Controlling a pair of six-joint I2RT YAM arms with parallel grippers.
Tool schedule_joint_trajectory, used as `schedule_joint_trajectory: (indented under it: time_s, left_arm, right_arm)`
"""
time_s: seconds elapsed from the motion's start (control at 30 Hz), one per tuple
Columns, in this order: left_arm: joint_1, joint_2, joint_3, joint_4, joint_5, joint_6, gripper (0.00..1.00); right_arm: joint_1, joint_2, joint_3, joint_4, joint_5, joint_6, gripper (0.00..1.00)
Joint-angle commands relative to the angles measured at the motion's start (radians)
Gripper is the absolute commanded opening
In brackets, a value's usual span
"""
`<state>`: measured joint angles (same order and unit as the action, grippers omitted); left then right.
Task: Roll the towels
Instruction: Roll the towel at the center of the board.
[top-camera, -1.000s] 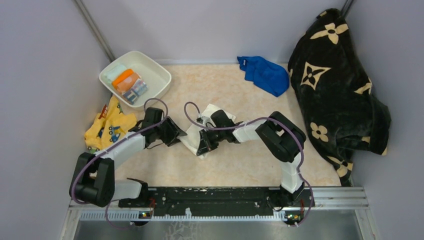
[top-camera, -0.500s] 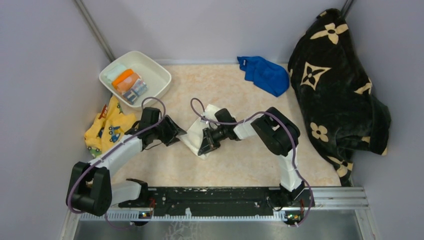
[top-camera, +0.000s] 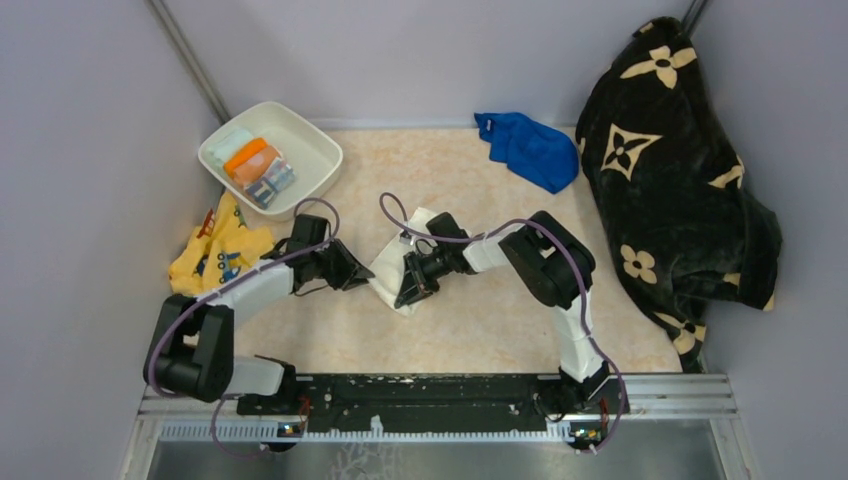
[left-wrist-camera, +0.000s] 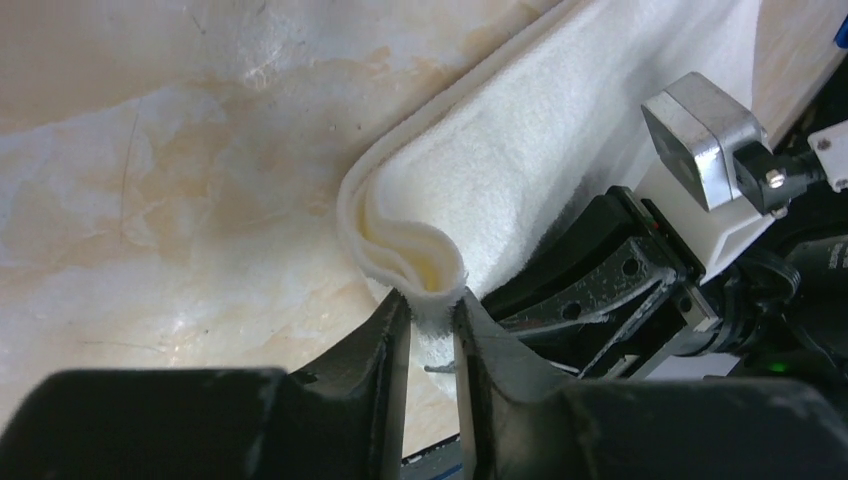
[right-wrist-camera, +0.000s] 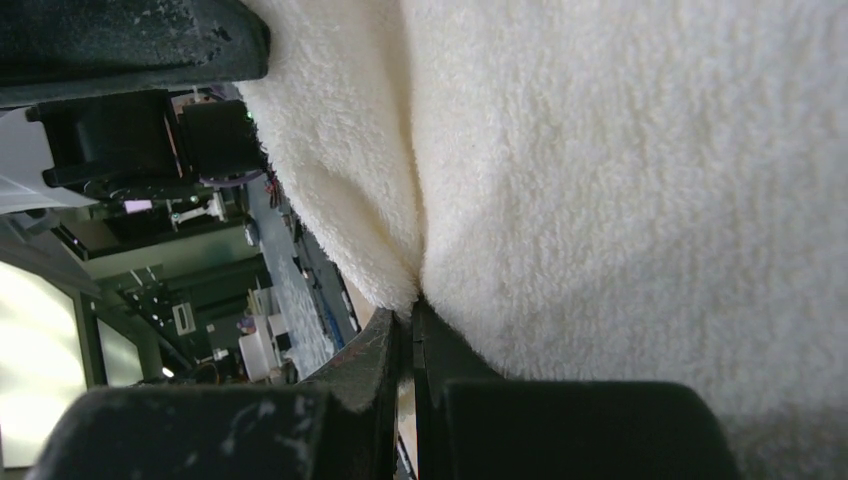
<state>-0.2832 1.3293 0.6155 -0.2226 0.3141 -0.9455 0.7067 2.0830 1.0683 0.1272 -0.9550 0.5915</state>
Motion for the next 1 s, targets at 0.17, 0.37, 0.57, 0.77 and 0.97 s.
schedule_joint_trajectory:
  time_s: [0.17, 0.37, 0.57, 0.77, 0.97]
  left_arm:
    - [0.016, 0.147, 0.105, 0.024, -0.042, 0.06, 0.23]
    - [0.019, 0.226, 0.107, 0.005, -0.065, 0.103, 0.21]
    - [0.019, 0.239, 0.086, 0.006, -0.069, 0.108, 0.21]
    - [0.019, 0.253, 0.072, 0.014, -0.058, 0.106, 0.21]
    - [0.019, 0.264, 0.073, 0.021, -0.05, 0.108, 0.21]
  right_arm:
    - [-0.012, -0.013, 0.033, -0.027, 0.014, -0.041, 0.02]
    - [-0.013, -0.105, 0.009, -0.053, 0.096, -0.075, 0.15]
    - [-0.006, -0.269, -0.011, -0.163, 0.321, -0.175, 0.26]
    - [0.111, -0.401, 0.021, -0.27, 0.539, -0.344, 0.38]
    - [0.253, -0.368, 0.059, -0.242, 0.602, -0.366, 0.39]
